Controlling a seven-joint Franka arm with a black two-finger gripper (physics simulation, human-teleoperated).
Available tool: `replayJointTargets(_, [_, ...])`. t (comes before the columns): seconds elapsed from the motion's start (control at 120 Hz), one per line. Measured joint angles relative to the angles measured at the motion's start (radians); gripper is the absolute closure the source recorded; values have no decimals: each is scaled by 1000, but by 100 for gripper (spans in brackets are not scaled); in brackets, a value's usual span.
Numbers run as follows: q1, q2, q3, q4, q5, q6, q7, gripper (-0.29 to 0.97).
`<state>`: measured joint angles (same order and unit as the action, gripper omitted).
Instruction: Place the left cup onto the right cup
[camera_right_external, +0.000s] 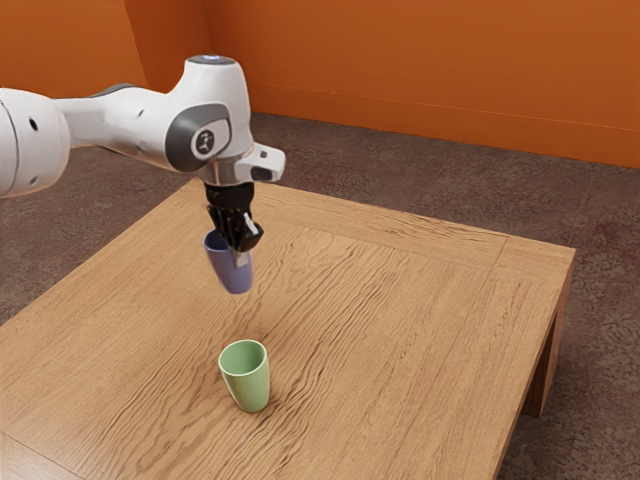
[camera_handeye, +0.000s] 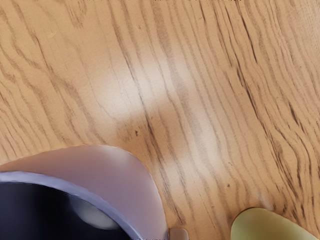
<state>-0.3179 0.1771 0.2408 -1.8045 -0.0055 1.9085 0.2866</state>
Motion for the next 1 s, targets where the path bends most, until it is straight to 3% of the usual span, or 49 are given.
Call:
replayJointTargets(0.642, [-13, -5, -173, 36, 12, -14, -100, 78])
replayJointTargets(1.0, [-70, -200, -176, -140, 15, -64, -169, 79])
